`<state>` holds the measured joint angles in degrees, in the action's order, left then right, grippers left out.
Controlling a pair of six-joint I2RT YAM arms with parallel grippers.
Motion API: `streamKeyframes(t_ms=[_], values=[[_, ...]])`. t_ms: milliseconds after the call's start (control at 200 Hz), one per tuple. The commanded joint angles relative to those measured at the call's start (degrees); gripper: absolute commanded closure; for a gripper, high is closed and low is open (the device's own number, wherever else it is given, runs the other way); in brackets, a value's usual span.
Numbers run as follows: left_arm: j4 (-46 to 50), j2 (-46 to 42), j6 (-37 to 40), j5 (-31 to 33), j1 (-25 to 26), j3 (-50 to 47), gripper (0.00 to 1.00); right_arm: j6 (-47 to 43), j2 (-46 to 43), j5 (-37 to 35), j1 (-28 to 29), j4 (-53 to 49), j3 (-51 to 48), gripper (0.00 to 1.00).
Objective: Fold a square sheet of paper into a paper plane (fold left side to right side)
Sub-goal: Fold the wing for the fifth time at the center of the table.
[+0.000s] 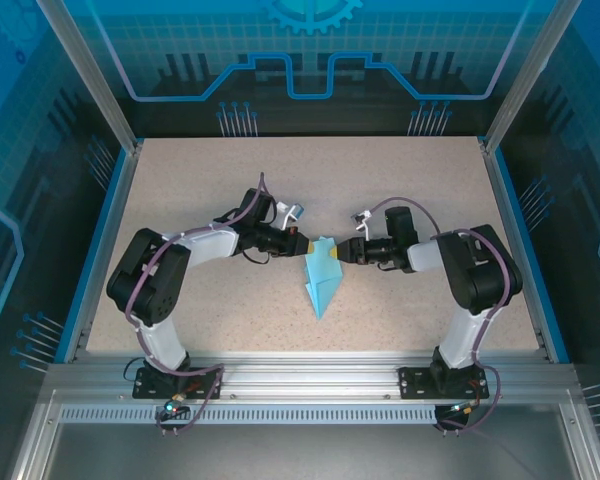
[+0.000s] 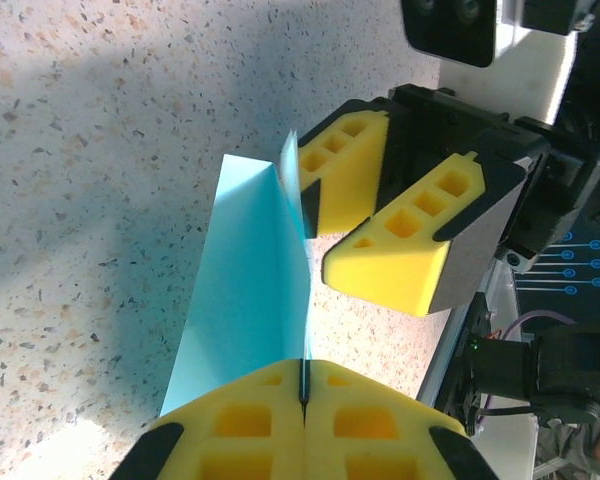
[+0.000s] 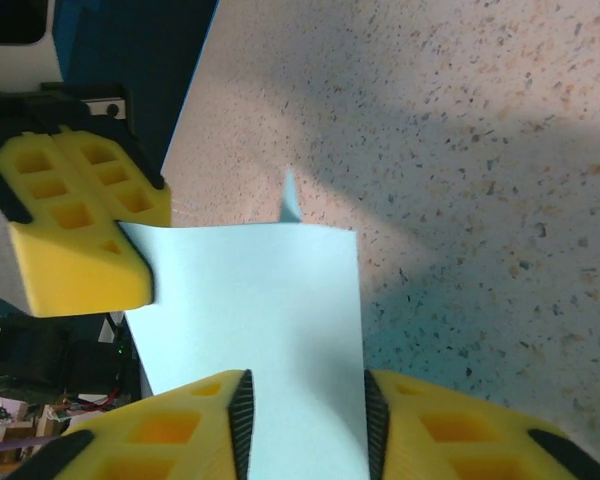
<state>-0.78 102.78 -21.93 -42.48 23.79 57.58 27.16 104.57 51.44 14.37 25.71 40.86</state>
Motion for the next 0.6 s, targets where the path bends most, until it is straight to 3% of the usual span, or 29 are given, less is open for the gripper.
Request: streamKeyframes(t_ms=[0, 190, 305, 370, 490, 595], values=[[0.3, 1.4, 2.3, 0.0, -0.3, 0.1, 0.99, -2.5, -2.8, -0.2, 0.5, -2.9, 0.1, 0.67], [0.7, 2.2, 2.7, 0.3, -0.5, 0.2, 0.99, -3.6, -4.1, -1.0, 0.6, -5.4, 0.1, 0.73], [0.8, 2.5, 2.9, 0.3, -0.5, 0.4, 0.96, -3.9, -4.5, -1.9, 0.5, -7.1, 0.2, 0.82], [0.9, 2.4, 2.9, 0.2, -0.6, 0.5, 0.85, -3.4, -5.0, -2.3, 0.5, -8.1, 0.3, 0.89], [2.2, 1.0, 3.3, 1.3, -0.5, 1.1, 0.49, -2.2, -6.5, -4.7, 0.9, -12.9, 0.6, 0.94], [4.4, -1.7, 3.9, 6.0, -0.5, 1.5, 0.35, 0.3, -7.6, -8.2, 1.7, -17.3, 1.2, 0.96]])
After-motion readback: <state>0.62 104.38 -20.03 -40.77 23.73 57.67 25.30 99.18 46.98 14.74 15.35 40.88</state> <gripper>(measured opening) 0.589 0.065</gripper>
